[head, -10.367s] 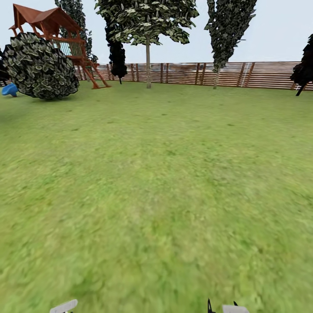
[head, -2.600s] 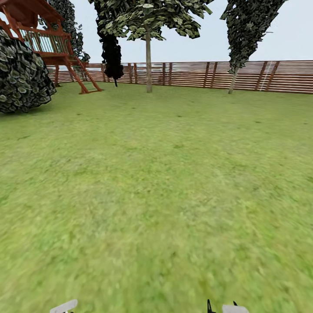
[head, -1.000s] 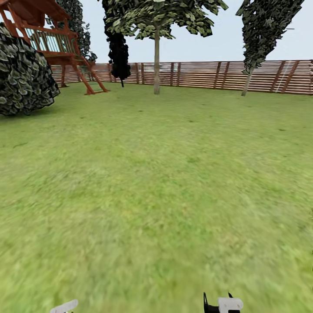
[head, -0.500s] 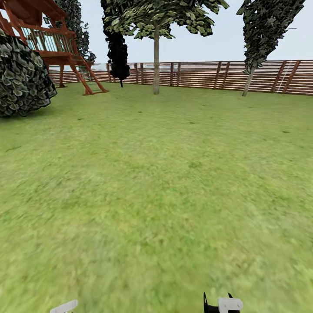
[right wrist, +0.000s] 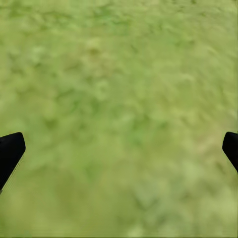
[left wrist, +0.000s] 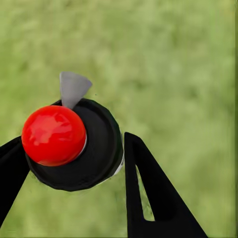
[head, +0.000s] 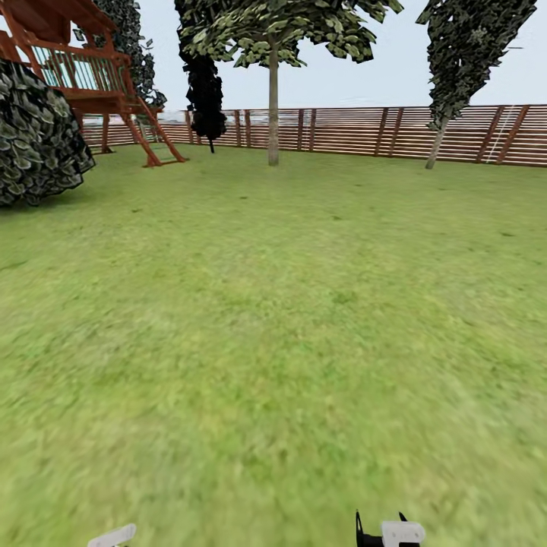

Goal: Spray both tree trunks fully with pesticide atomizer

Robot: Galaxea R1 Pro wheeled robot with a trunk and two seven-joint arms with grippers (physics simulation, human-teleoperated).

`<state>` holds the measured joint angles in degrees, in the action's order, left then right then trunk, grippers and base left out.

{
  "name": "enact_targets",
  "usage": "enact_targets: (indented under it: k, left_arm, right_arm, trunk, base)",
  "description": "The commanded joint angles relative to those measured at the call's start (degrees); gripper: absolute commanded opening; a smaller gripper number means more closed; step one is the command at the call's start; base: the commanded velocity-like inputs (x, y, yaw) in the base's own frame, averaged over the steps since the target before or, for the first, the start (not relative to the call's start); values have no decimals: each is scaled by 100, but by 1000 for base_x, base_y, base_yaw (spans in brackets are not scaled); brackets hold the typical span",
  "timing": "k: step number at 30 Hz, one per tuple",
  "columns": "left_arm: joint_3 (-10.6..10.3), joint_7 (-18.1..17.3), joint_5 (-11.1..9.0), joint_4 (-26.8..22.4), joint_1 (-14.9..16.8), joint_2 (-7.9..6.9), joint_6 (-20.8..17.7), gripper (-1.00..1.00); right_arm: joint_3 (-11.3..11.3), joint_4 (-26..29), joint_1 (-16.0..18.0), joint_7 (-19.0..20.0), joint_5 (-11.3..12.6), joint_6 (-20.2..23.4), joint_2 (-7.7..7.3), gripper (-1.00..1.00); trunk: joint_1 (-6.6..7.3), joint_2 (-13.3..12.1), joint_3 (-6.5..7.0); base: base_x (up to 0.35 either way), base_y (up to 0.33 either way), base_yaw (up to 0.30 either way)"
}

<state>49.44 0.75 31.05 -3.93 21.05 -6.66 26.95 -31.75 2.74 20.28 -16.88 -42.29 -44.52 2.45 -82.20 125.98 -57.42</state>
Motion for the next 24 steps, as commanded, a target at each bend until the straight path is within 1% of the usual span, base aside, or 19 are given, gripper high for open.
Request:
enact_targets:
  k: [1,24]
  left_arm:
    - [48,4,59,7,4,-2,21,-100]
    - [48,4,59,7,4,-2,21,-100]
  right_arm:
    - [-25,-5,2,-43,-62,-4,1,100]
    - [-25,-2,2,-43,-69,-4,-16,100]
  trunk:
    - [-3,2,-5]
    - [-3,2,-5]
  base:
    - [338,0,0]
    - [338,0,0]
